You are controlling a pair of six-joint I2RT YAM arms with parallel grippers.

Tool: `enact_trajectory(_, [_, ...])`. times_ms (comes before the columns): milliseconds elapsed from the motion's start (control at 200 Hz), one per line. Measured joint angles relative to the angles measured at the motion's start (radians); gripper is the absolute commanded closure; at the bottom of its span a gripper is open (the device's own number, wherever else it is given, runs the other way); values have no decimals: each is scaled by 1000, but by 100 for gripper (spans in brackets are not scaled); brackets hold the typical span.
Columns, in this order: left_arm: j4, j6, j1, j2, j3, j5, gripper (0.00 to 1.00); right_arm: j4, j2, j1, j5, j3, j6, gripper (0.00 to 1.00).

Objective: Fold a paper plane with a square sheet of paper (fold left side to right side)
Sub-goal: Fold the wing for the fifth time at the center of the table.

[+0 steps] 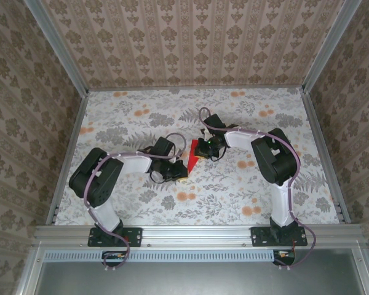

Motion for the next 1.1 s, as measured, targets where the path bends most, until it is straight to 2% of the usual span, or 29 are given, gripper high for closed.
enact_trajectory(270, [-11, -2, 8, -39, -37, 0, 89, 1, 0, 0, 0, 2, -10, 87])
enact_trajectory(385, [-48, -2, 24, -80, -55, -2, 83, 2, -2, -1, 0, 2, -11, 84])
enact_trajectory(470, [-68, 0, 41, -135, -56, -6, 76, 0, -13, -4, 16, 2, -14, 78])
enact_trajectory(520, [-73, 5, 54, -180, -55, -12, 70, -7, -29, -7, 43, 2, -16, 71])
enact_trajectory(580, [-79, 12, 71, -229, -51, -25, 68, -21, -56, -11, 74, 1, -18, 66])
enact_trajectory(865, [-82, 21, 153, -347, -39, -126, 50, -79, -313, 9, 264, -60, -41, 43])
enact_trajectory(950, [-82, 21, 171, -350, -39, -158, 46, -102, -322, 39, 309, -62, -32, 36])
enact_trajectory(1000, [-82, 19, 176, -350, -39, -171, 45, -123, -314, 63, 335, -62, -33, 28])
enact_trajectory(1100, [-82, 18, 177, -350, -38, -192, 44, -147, -286, 105, 369, -62, -11, 26])
